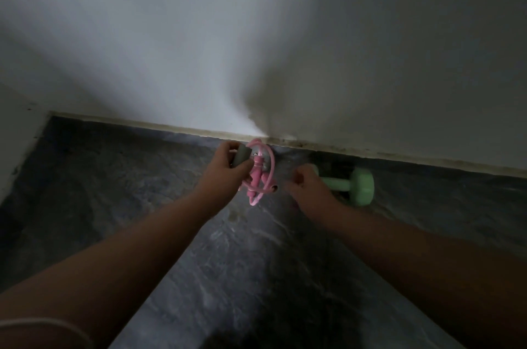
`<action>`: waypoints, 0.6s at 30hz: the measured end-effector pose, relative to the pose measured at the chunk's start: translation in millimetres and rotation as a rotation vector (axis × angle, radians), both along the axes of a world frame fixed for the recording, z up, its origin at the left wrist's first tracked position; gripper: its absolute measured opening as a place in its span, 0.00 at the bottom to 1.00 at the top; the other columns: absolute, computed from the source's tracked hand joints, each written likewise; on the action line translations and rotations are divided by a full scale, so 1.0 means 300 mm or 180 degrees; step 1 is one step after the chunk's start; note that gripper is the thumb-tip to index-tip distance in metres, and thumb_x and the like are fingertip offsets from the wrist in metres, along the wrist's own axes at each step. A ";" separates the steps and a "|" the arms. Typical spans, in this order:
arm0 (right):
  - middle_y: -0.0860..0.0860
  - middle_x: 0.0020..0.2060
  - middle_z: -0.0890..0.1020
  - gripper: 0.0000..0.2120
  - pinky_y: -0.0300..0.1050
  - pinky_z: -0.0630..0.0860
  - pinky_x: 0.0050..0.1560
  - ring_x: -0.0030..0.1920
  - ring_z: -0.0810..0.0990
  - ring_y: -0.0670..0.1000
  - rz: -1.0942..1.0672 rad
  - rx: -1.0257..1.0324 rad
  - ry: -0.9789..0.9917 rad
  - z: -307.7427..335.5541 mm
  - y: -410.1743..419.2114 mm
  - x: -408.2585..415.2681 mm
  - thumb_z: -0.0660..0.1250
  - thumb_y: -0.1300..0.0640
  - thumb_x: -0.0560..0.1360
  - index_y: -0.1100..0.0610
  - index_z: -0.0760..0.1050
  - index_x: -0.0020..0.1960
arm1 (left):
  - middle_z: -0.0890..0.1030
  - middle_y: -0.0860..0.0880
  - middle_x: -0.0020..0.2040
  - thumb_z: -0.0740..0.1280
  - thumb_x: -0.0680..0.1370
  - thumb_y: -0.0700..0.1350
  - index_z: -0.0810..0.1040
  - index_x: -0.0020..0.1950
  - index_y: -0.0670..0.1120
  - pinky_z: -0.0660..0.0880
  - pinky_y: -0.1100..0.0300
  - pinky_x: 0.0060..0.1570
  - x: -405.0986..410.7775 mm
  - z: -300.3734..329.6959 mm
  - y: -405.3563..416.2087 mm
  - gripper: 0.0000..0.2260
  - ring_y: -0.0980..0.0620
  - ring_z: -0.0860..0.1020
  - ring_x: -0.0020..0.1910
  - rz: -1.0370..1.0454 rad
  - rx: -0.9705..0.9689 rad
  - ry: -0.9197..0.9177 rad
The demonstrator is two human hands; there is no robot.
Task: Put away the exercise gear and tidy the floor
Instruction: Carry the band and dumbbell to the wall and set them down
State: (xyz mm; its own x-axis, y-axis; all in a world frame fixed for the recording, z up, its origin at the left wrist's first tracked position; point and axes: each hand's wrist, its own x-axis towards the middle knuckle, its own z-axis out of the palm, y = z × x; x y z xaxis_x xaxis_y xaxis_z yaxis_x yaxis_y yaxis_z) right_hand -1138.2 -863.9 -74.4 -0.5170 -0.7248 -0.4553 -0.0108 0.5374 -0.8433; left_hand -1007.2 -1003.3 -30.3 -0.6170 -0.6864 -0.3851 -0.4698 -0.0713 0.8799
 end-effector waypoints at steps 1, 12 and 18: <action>0.50 0.37 0.74 0.09 0.42 0.71 0.39 0.36 0.73 0.49 -0.0184 0.0270 -0.0848 -0.002 -0.024 0.022 0.63 0.51 0.80 0.50 0.71 0.42 | 0.80 0.45 0.50 0.65 0.80 0.41 0.71 0.58 0.48 0.77 0.61 0.37 0.008 0.002 -0.003 0.08 0.56 0.82 0.38 0.0088 0.0161 0.0121; 0.59 0.50 0.82 0.11 0.46 0.74 0.47 0.48 0.79 0.54 -0.1093 0.0143 -0.3118 -0.031 -0.152 0.128 0.62 0.64 0.77 0.65 0.78 0.58 | 0.76 0.38 0.54 0.56 0.82 0.37 0.72 0.66 0.38 0.79 0.51 0.40 0.092 -0.012 -0.045 0.14 0.42 0.79 0.46 0.1000 0.1767 0.0835; 0.55 0.47 0.82 0.16 0.45 0.72 0.44 0.44 0.77 0.51 -0.1151 -0.0110 -0.2875 -0.070 -0.153 0.159 0.60 0.68 0.76 0.56 0.77 0.58 | 0.75 0.38 0.56 0.58 0.81 0.37 0.73 0.63 0.40 0.76 0.41 0.58 0.104 -0.093 -0.058 0.11 0.41 0.75 0.53 0.1421 0.1461 0.0200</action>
